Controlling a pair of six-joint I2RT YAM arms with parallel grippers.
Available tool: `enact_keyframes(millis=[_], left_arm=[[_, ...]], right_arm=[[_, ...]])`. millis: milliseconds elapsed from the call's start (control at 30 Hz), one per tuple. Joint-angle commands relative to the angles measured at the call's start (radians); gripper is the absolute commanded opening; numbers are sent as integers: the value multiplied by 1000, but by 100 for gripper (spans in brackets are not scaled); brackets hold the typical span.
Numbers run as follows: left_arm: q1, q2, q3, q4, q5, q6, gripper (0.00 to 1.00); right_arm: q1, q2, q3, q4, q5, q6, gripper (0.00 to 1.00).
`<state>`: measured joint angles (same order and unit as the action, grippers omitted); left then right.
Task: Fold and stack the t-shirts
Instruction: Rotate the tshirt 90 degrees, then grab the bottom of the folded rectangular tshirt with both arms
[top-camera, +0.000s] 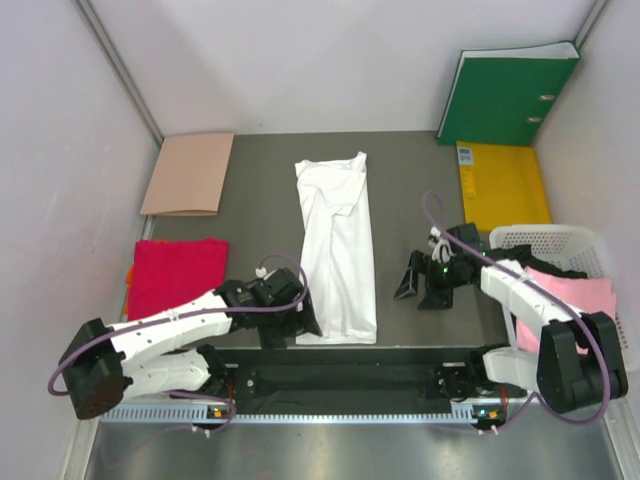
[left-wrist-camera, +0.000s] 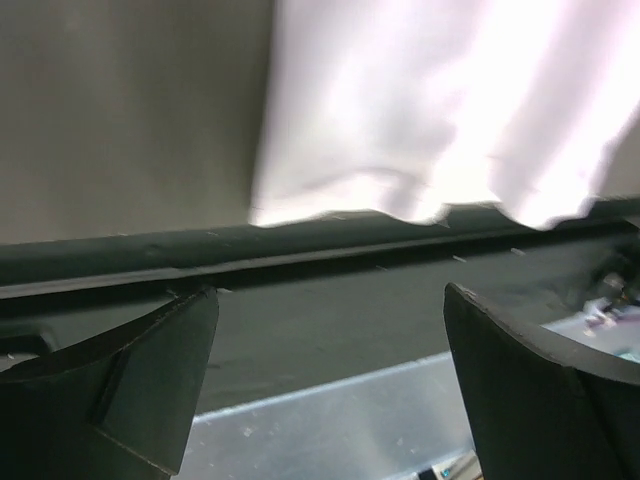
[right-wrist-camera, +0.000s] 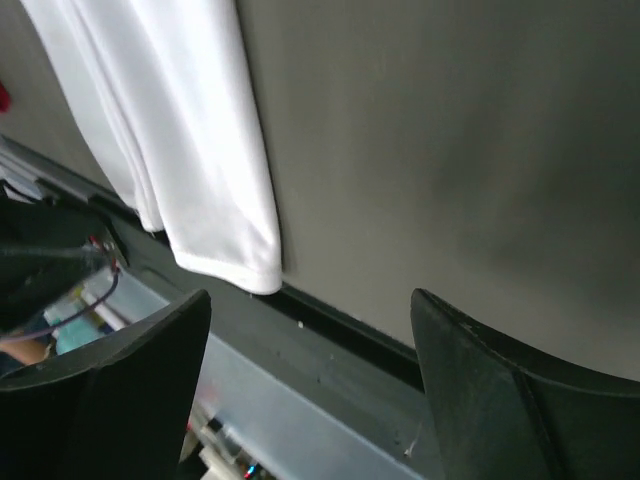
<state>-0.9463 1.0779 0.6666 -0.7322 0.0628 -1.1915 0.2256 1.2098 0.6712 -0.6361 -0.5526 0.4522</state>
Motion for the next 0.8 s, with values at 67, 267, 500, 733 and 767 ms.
enact_keyframes(millis=[67,267,500,733,767], left_arm=[[3,-32,-237,238,-50,-201,99],[9,-32,-288,350,-107,-241,96],[23,36,-252,387,-138,-218,90],[30,83,-155,338,-185,-191,86],[34,85,-145,327,-199,-183,86]], right_arm=[[130,-78,-177,225,-47,282,77],[262,-41,-269,447,-55,443,74],[308,26,-282,533,-66,503,70],[379,155,-236,589,-76,545,66],[394,189,-229,590,-81,546,66]])
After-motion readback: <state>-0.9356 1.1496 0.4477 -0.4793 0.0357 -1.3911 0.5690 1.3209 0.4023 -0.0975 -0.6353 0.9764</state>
